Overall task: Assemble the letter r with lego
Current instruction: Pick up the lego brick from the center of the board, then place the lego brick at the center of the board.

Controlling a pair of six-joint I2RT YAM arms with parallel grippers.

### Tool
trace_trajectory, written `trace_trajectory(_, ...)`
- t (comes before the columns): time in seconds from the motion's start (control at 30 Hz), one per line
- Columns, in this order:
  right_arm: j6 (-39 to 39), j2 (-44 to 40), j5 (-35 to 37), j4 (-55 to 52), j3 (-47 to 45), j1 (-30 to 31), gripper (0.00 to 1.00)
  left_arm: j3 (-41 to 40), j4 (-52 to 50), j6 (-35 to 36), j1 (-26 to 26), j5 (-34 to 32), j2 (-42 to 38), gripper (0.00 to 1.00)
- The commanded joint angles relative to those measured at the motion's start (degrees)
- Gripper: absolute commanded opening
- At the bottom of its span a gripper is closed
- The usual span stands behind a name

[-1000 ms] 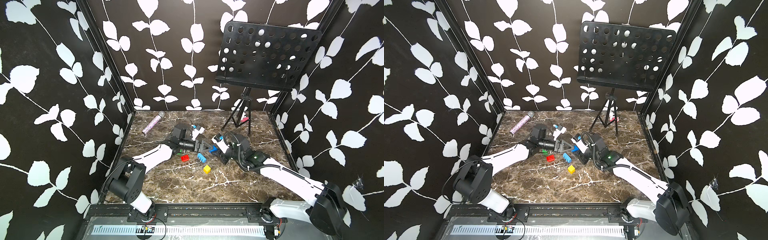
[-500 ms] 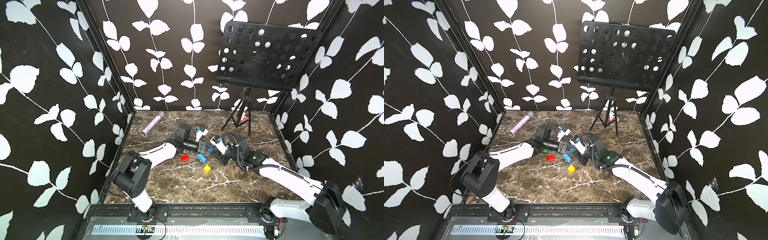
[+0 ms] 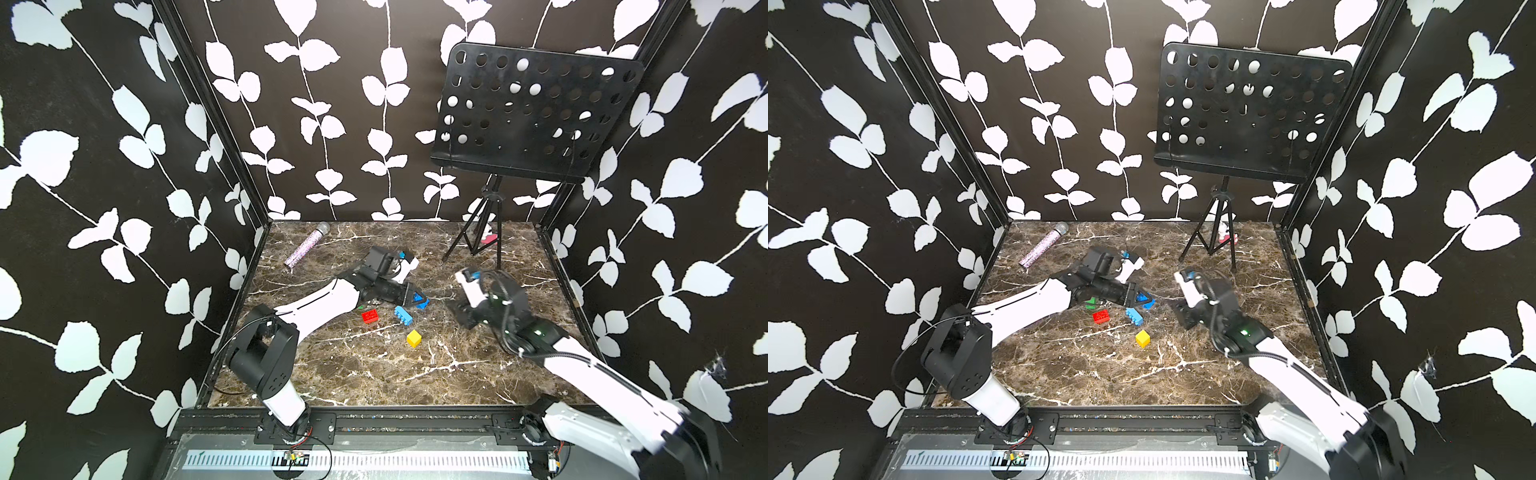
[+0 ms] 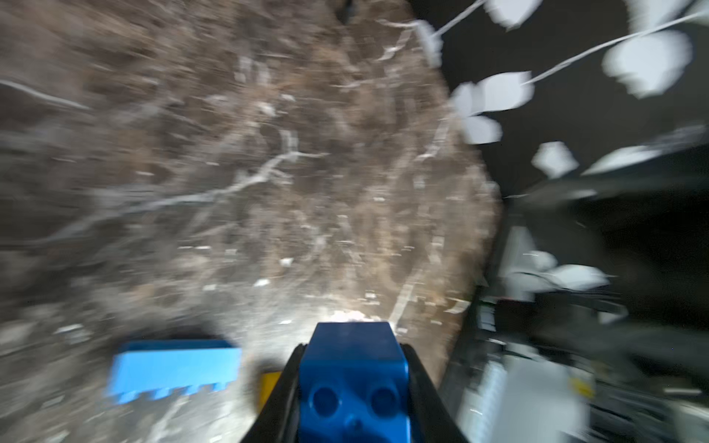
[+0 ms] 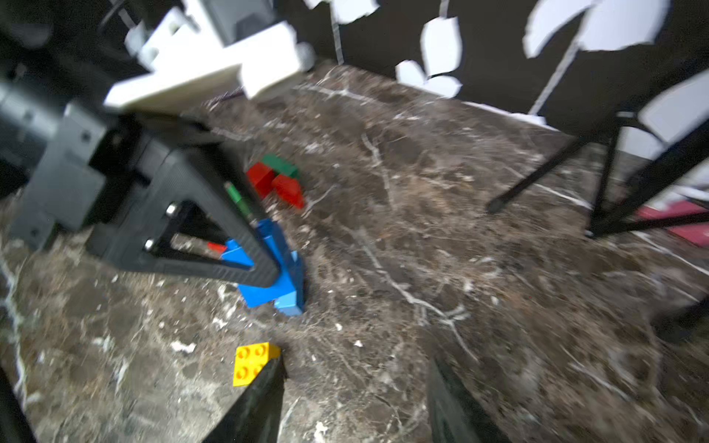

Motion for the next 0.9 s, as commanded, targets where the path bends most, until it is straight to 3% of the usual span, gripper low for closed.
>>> trace_trajectory(0.0, 5.7, -2.5, 5.1, 1.9, -0.7, -2.1, 0.59, 2.7, -9.2, 6.1, -5.0, -19.0, 2.0, 0.14)
trace_trajectory(0.13, 7.4, -0.5, 9.5, -1.5, 0.2, -3.5, 0.59, 4.9, -5.1, 6.0, -10.5, -24.8, 6.9, 0.14)
trace_trajectory(0.47, 9.0, 1.7, 11.6, -2.2, 0.5, -4.6, 0.59, 10.6, -3.6, 2.9, -15.7, -32.9, 16.7, 0.25)
trace_trajectory(0.57, 9.0, 2.5, 11.3, -2.4, 0.5, -4.6, 0.59, 11.9, -4.3, 2.3, -16.4, -33.5, 19.1, 0.34)
trace_trajectory(0.73, 8.4, 2.2, 11.5, -3.2, 0.5, -4.7, 0.59, 10.0, -1.3, 0.1, -16.8, -32.0, 18.7, 0.63)
trace_trajectory(0.87, 8.0, 1.5, 12.1, -4.5, 0.5, -4.7, 0.59, 7.3, 1.8, 0.4, -16.8, -34.8, 14.3, 0.73)
